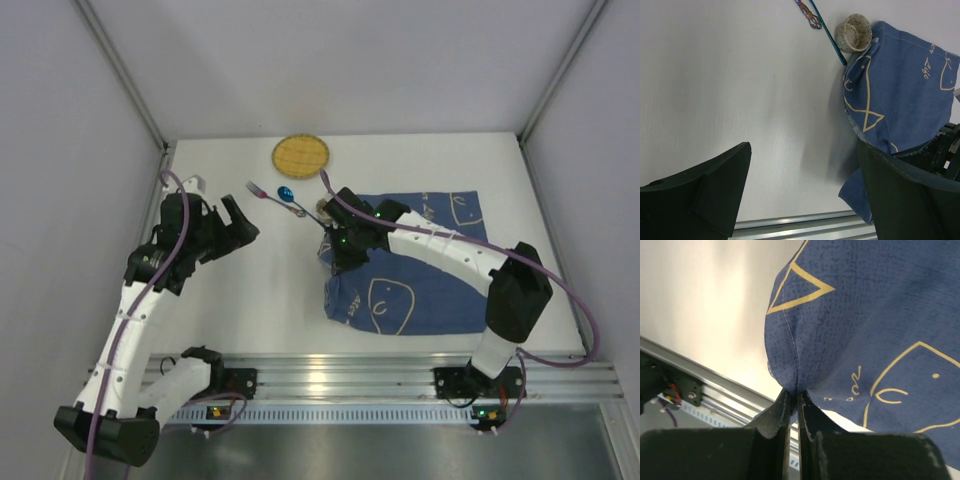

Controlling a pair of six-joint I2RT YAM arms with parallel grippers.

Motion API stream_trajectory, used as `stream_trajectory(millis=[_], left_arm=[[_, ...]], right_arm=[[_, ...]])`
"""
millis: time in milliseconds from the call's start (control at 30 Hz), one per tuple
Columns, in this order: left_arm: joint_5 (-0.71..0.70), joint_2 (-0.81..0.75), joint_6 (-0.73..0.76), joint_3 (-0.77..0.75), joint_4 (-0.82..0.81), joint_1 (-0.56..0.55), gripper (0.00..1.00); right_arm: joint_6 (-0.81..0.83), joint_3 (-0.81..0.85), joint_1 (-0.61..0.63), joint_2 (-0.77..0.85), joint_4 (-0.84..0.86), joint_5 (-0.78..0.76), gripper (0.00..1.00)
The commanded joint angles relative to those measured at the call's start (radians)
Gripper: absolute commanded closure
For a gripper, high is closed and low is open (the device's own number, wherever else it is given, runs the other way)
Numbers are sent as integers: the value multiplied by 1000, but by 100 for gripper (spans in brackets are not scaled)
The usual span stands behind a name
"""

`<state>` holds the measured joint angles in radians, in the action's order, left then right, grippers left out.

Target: Set the dinner table for one person

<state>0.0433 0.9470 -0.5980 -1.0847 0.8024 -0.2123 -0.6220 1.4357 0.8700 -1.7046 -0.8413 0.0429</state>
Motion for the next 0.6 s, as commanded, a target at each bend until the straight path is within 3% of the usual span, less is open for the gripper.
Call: stream_trajectory(millis=[0,300,567], left_arm=[[-17,-50,-17,-43,53,-2,7],[-33,-94,-13,-58,116,-2,7],[-69,-99,-14,-57,138,-2,7]], right_arm=[[-90,67,26,16,-47,11,100],[-127,155,67,-62,-32,187,100],[-111,301,213,-207,-5,321,100]])
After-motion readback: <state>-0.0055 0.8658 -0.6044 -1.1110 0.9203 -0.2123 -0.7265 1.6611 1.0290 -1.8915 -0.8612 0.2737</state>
